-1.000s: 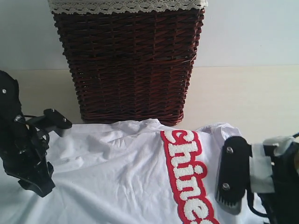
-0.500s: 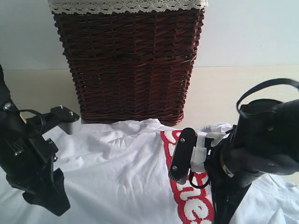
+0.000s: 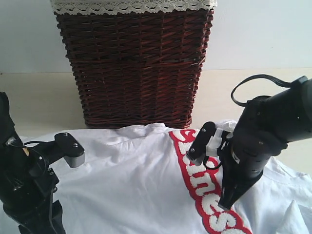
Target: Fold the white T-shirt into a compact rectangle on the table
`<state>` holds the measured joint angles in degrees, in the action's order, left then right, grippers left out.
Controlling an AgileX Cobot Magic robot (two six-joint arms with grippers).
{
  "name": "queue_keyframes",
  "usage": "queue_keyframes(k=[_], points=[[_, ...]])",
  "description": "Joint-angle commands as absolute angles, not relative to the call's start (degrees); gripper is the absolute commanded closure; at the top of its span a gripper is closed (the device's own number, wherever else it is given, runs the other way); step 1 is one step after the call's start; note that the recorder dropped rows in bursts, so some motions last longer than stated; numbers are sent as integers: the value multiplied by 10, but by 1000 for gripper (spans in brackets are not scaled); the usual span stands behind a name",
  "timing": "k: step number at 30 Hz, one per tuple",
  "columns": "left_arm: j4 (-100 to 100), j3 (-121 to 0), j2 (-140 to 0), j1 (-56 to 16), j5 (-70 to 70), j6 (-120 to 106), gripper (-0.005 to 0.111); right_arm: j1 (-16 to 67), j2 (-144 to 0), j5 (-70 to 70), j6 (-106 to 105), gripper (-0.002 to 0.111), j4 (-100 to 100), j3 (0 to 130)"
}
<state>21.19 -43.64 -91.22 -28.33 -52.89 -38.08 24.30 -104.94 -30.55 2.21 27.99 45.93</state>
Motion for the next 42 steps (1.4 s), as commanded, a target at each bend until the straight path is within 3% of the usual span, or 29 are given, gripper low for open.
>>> queue_keyframes(k=[1,6,9,12,14,17,19,24,29,32,35,42], points=[[178,-433,-907,-286,-494,-359,62,212,-1062,-328,31,108,265,468],[122,-433,-923,-286,-467,-345,60,213,-1046,-330,5,108,240,469],[85,-433,-939,-286,-470,-342,47,213,-1020,-323,0,104,232,469],[63,-433,-947,-286,-480,-335,37,213,-989,-309,0,92,228,469],[37,-427,-950,-286,-480,-332,38,213,-964,-301,-4,77,229,469],[-32,-398,-950,-286,-478,-335,39,213,-939,-325,-63,66,234,469],[-49,-375,-950,-286,-464,-334,39,213,-935,-375,-199,72,244,469],[-49,-373,-959,-286,-431,-324,42,213,-946,-356,-241,107,247,469],[-52,-373,-1007,-286,-399,-324,52,213,-946,-363,-238,108,246,469],[-73,-373,-1027,-286,-386,-308,52,213,-946,-362,-222,108,243,469],[-213,-373,-1044,-281,-373,-243,52,213,-946,-362,-207,108,243,469],[-319,-414,-1044,-223,-354,-165,52,213,-946,-367,-211,108,237,469]])
